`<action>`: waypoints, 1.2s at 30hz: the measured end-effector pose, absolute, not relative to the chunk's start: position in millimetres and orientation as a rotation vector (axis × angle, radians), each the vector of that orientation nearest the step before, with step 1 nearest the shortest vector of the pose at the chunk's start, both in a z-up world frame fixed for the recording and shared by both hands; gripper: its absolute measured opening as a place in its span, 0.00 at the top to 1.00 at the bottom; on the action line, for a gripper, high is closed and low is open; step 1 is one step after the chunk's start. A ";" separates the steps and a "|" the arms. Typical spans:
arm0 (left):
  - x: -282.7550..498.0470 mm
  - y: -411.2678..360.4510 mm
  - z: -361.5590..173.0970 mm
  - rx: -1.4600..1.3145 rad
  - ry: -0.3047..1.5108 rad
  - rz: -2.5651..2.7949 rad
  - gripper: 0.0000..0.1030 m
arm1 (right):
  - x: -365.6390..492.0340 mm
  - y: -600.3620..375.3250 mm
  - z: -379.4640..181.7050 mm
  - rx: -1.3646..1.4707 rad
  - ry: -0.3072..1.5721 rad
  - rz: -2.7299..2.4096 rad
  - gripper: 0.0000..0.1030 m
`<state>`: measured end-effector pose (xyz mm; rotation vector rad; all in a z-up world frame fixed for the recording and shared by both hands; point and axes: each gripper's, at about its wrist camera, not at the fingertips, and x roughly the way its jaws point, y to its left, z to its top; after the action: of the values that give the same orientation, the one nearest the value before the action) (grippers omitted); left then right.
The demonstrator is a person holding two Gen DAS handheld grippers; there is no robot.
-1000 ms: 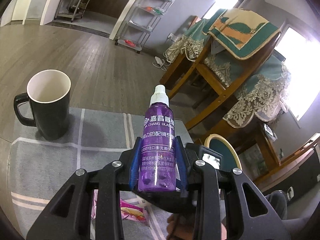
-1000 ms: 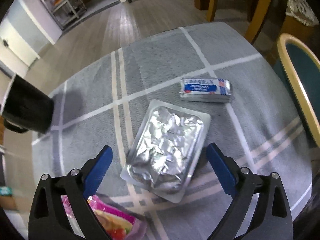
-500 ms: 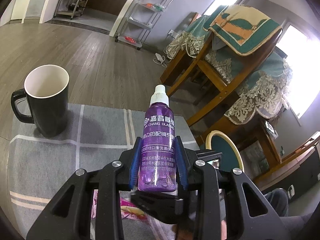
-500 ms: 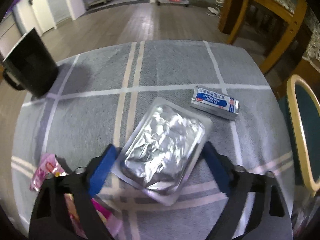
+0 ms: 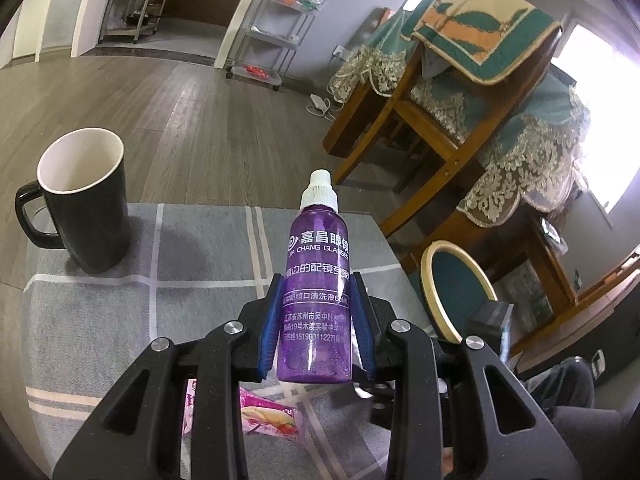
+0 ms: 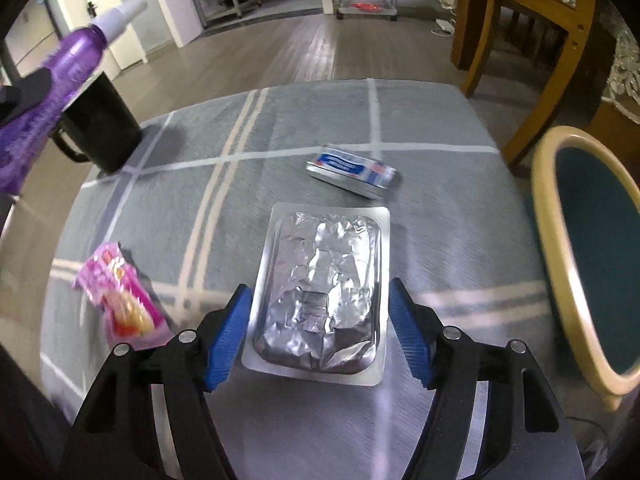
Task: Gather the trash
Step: 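Grasp the silver foil blister pack with the right gripper, then carry the foil pack to the bin while the left gripper drops the bottle in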
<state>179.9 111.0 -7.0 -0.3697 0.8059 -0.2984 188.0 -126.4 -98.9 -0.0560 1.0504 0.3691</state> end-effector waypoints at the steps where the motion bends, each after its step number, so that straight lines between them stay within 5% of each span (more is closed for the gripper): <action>1: 180.0 107.9 -7.3 -0.359 0.810 -0.302 0.69 | 186.5 -129.6 -96.8 -0.052 1.047 0.372 0.32; 36: 173.1 -42.0 -26.8 -0.124 0.954 -0.486 0.69 | 140.1 -304.8 -21.1 0.179 0.744 0.184 0.32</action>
<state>173.1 -42.0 -26.8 -0.1242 0.9535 -0.4857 140.1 -304.8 -21.1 0.1789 0.7438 0.1843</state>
